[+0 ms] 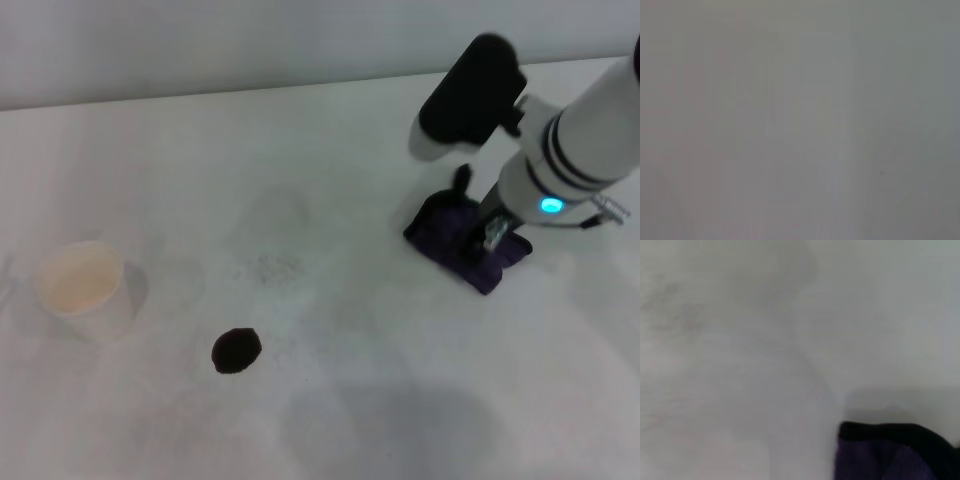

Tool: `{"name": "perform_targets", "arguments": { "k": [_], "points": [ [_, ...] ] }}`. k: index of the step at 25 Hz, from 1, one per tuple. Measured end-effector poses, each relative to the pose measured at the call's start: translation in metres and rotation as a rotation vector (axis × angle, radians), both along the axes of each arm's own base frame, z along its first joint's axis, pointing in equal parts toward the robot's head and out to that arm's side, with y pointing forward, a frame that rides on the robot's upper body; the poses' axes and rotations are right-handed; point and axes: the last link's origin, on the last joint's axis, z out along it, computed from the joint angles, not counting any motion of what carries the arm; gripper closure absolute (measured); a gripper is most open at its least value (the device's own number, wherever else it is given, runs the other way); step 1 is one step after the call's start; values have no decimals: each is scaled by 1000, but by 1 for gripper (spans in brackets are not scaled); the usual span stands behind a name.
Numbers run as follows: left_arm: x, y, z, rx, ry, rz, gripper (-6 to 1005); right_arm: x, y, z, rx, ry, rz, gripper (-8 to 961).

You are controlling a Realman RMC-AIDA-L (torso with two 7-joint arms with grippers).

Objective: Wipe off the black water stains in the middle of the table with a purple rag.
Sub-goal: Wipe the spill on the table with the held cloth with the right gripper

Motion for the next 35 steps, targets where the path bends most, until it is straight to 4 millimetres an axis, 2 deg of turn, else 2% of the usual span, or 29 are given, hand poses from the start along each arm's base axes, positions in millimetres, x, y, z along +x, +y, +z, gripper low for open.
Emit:
{"name": "perform_targets", "arguments": {
  "k": [3, 9, 16, 21, 28, 35],
  "points": [
    [1, 3, -2, -4, -2, 1, 112, -8, -17, -16, -49, 25, 30, 895],
    [2, 8, -6, -28, 3, 6, 112, -41, -47, -54, -124, 111, 72, 897],
    [0, 6, -5, -28, 5, 14, 112, -81, -69, -86, -173, 212, 105, 898],
    [-2, 10, -5, -37, 11, 25, 112, -99, -82, -105, -217, 262, 133, 900],
    [-1, 13, -4, -60, 48, 9, 111, -114, -90, -116, -248, 324, 159, 900],
    [-5, 4, -3, -57, 51, 23, 112, -114, -68, -109, -191, 308, 170, 900]
  ]
}}
